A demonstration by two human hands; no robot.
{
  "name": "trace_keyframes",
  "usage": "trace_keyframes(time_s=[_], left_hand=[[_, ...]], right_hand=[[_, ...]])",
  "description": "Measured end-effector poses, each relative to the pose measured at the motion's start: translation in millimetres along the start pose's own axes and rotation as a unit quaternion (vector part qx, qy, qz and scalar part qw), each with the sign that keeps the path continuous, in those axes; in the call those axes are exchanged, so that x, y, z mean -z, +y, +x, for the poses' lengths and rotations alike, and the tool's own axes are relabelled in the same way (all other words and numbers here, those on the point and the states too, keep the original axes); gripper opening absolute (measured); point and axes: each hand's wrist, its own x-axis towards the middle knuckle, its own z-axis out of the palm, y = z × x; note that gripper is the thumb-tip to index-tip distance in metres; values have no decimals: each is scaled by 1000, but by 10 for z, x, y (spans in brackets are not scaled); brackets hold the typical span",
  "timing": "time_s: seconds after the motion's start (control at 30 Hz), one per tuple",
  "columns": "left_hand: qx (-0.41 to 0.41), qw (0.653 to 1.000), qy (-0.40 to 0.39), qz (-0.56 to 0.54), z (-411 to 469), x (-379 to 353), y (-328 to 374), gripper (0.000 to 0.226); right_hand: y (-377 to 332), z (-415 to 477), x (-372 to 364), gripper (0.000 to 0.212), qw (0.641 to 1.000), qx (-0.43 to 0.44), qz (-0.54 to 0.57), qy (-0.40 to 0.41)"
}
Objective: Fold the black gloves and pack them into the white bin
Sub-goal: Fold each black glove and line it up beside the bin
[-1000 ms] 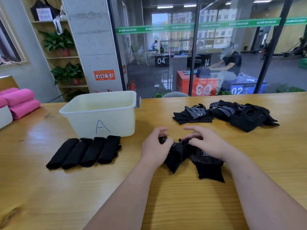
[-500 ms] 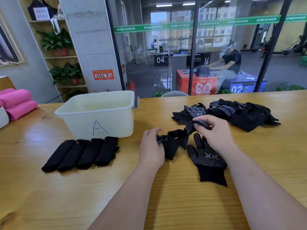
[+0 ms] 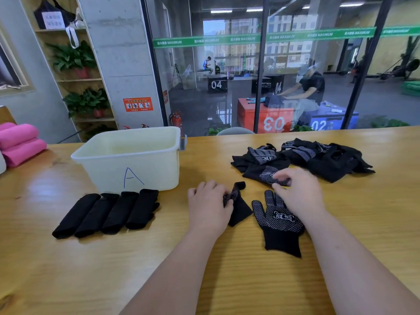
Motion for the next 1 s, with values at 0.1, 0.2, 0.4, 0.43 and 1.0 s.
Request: trace_keyframes(time_s=[0.1,0.2,0.4,0.43,1.0], left_hand=[[-26,999,-12,22,-2,-45,6,28],[-33,999,-23,15,0,-60,-5,34],[-60,998,-21,1,15,-84,-29,37],[-73,997,-6,3,12,-69,-22,34],[-163,971,-174,11,-350,551,-102,35]], right_hand=[[-147,-117,-48,10,994,33,-62,-88],[-265,-188,-139,25,988,66,-95,-105],[-302,-492,-69,40,986,115,-61,-107],[-285,-549,0,37,987,115,-57,-97],[-161,-929,186,35,977,148,-20,-154]])
